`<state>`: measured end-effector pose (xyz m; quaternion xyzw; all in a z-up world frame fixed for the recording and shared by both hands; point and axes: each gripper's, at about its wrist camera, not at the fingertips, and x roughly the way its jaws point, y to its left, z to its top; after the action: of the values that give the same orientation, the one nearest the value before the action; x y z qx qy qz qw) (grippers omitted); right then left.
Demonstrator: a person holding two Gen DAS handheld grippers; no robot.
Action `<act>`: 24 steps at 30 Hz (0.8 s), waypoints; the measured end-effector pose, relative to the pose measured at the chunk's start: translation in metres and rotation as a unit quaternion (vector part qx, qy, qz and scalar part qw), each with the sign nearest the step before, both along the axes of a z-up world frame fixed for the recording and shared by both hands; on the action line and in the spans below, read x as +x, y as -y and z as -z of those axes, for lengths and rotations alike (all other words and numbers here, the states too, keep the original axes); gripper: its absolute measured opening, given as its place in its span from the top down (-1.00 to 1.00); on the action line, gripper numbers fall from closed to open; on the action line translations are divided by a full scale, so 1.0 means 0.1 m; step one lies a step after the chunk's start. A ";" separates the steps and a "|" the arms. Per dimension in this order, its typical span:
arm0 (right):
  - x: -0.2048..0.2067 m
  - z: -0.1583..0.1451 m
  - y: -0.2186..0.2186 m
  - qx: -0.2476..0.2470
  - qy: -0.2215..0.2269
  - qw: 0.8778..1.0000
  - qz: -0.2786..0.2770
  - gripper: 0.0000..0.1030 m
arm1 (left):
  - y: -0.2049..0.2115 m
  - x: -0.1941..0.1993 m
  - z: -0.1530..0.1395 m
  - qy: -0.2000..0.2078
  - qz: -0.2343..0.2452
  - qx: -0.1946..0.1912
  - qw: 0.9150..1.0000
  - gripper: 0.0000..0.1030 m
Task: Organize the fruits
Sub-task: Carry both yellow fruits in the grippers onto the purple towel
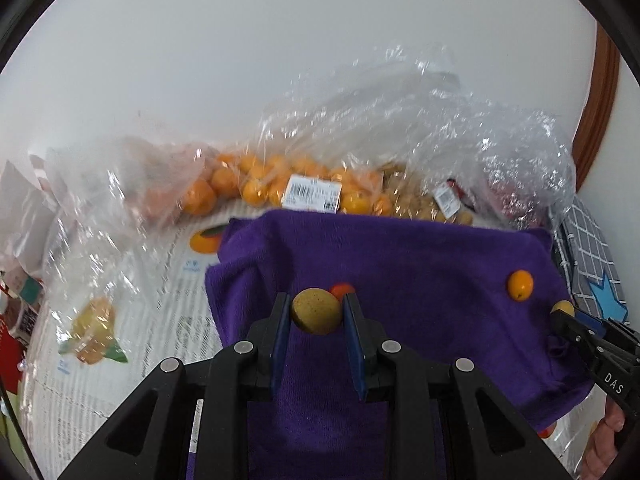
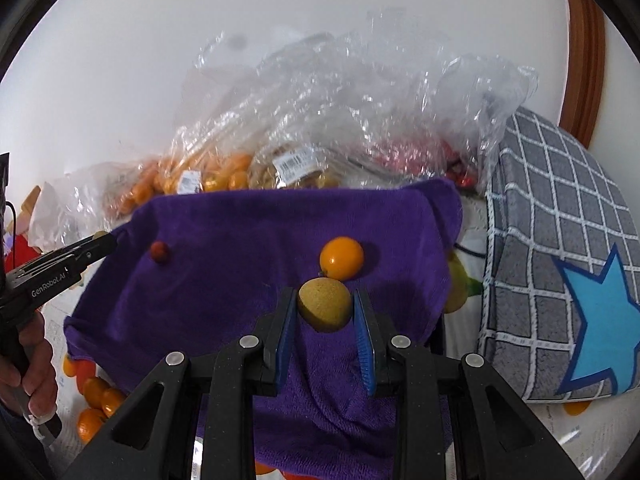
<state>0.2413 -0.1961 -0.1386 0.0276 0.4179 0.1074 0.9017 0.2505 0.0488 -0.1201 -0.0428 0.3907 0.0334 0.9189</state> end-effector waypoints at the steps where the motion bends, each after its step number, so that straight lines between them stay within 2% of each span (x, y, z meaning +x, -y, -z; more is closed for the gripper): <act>1: 0.01 0.03 -0.01 -0.003 -0.003 1.000 0.000 0.45 | 0.01 0.01 0.03 -0.005 0.002 0.002 1.000 0.51; 10: 0.00 0.11 0.00 -0.011 -0.001 1.000 0.007 0.45 | 0.05 0.05 0.19 -0.016 -0.005 0.008 1.000 0.51; 15: 0.01 0.18 -0.03 -0.016 -0.007 1.000 0.004 0.45 | 0.02 0.05 0.32 -0.028 -0.005 -0.017 0.999 0.51; 24: 0.01 0.23 -0.04 -0.007 -0.013 1.000 0.003 0.45 | 0.06 -0.05 0.34 -0.013 -0.005 0.002 1.000 0.51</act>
<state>0.2426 -0.1917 -0.1611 0.0237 0.4307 0.1009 0.8965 0.2457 0.0433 -0.1543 -0.0428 0.4021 0.0396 0.9138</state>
